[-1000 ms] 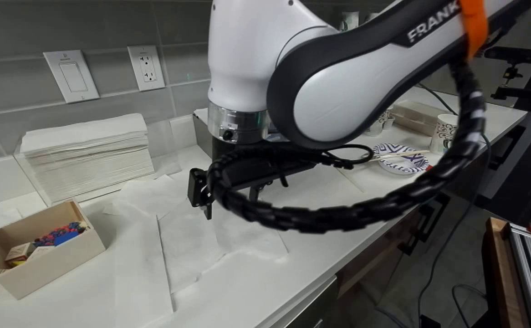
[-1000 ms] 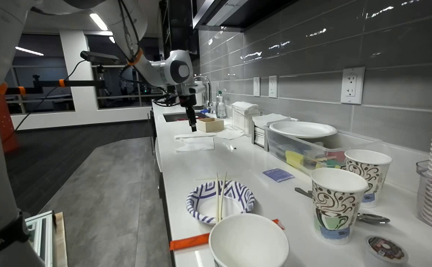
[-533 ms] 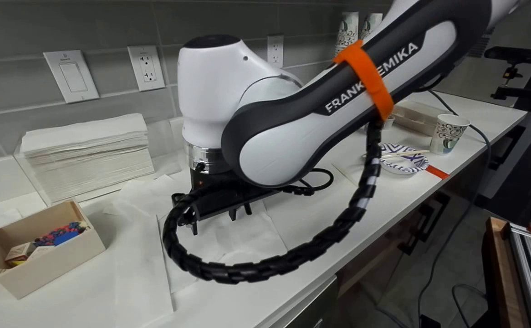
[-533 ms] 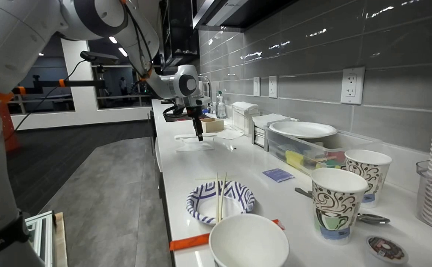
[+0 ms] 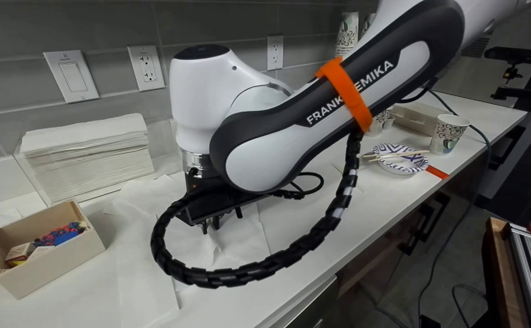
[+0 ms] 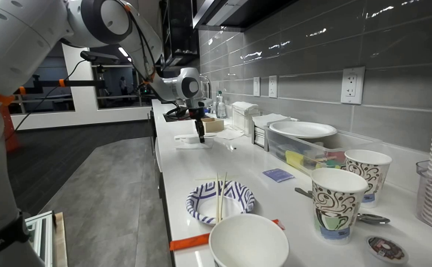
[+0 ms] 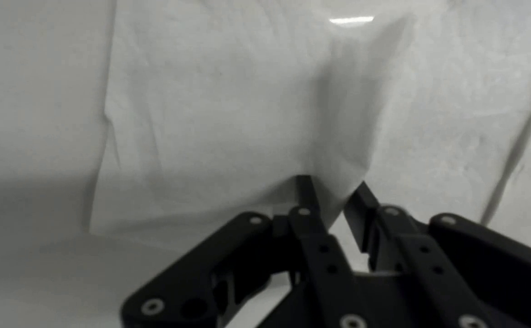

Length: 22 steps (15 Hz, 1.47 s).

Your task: Wipe the counter top using the paper towel

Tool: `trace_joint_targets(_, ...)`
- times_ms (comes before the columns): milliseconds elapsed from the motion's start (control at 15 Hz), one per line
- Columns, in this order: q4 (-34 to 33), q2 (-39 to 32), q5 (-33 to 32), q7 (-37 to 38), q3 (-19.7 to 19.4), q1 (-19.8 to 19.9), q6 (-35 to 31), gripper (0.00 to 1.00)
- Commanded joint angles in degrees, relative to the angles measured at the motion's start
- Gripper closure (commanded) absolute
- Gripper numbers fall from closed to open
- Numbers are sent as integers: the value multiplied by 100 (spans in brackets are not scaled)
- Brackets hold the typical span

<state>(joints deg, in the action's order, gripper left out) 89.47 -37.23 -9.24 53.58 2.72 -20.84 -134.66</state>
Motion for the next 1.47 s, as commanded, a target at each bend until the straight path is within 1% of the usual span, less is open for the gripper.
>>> trace_joint_targets(0, 12, 164, 118, 102, -84, -106, 263, 100)
trace_joint_targets(267, 226, 597, 92, 361, -172, -65, 259, 100)
trace_joint_targets(533, 399, 1057, -43, 752, -356, -20, 207, 100)
trace_joint_targets(600, 435, 1131, -273, 956, -509, -69, 90, 100)
trace_joint_targets(800, 461, 1265, -429, 1083, -572, 29, -80, 100)
trace_joint_targets(933, 505, 1308, -738, 1133, -685, 34, -232, 100)
trace_joint_targets(1000, 517, 1304, -833, 1087, -706, 61, -160, 100)
trace_joint_targets(1067, 240, 1187, -624, 935, -564, 137, 15, 100)
trace_joint_targets(1400, 220, 1187, -635, 924, -534, 171, 14, 99)
